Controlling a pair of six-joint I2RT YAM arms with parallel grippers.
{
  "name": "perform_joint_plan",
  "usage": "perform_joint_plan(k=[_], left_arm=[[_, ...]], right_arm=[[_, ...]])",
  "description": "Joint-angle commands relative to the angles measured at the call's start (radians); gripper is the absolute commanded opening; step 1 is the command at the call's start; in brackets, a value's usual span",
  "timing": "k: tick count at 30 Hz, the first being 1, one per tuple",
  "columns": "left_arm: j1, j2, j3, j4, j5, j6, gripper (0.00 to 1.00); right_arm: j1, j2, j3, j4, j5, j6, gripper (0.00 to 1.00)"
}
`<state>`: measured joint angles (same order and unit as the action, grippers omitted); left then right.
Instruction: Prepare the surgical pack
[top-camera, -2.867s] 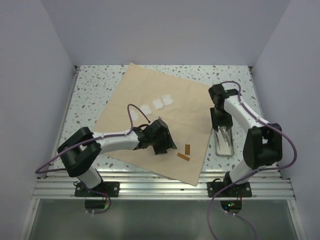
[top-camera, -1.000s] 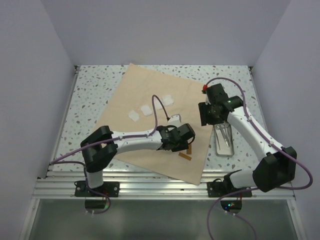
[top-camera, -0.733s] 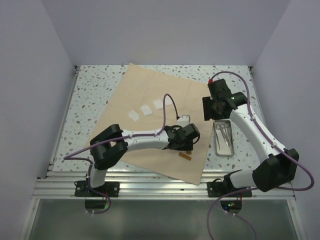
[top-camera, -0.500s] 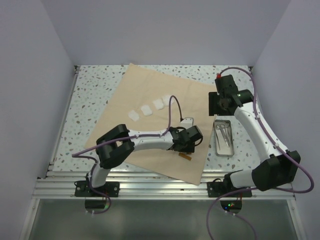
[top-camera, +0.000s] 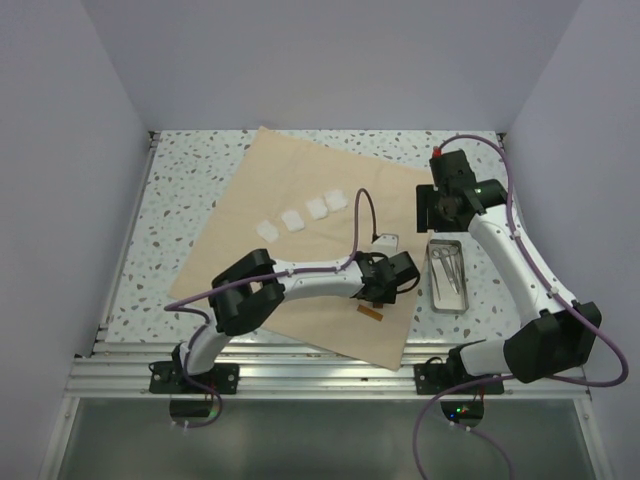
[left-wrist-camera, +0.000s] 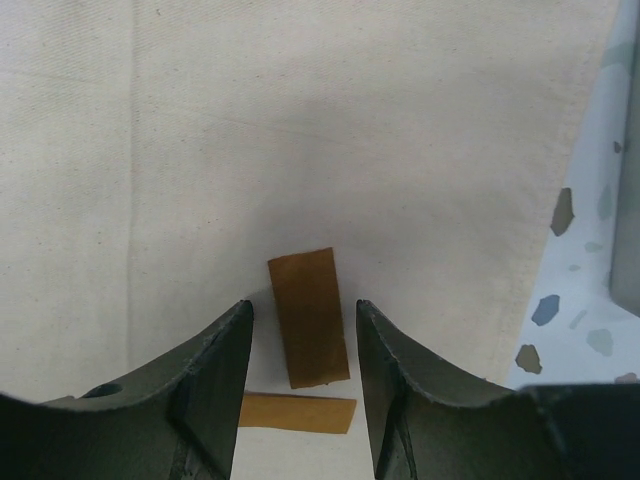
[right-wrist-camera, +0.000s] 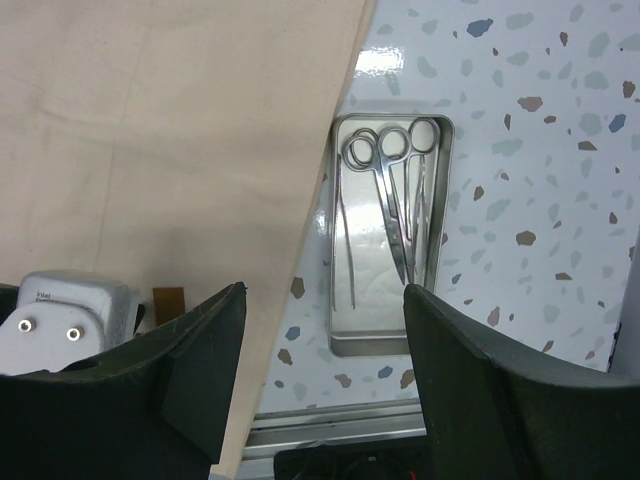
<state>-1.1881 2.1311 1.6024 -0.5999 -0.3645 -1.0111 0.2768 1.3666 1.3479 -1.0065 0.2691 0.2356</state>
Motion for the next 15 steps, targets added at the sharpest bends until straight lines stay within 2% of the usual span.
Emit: perform_joint_plan(k=[1, 15], left_arm=[[-0.010, 0.027, 0.056, -0.081, -0.062, -0.026, 0.50], [-0.024, 0.090, 0.120, -0.176, -0.111, -0.066, 0.48]], right_arm=[[-0.001, -0.034, 0.028, 0.000, -0.022, 0.001, 0.68], [0.001, -0.035, 0.008, 0.019, -0.050, -0.005, 0.69]])
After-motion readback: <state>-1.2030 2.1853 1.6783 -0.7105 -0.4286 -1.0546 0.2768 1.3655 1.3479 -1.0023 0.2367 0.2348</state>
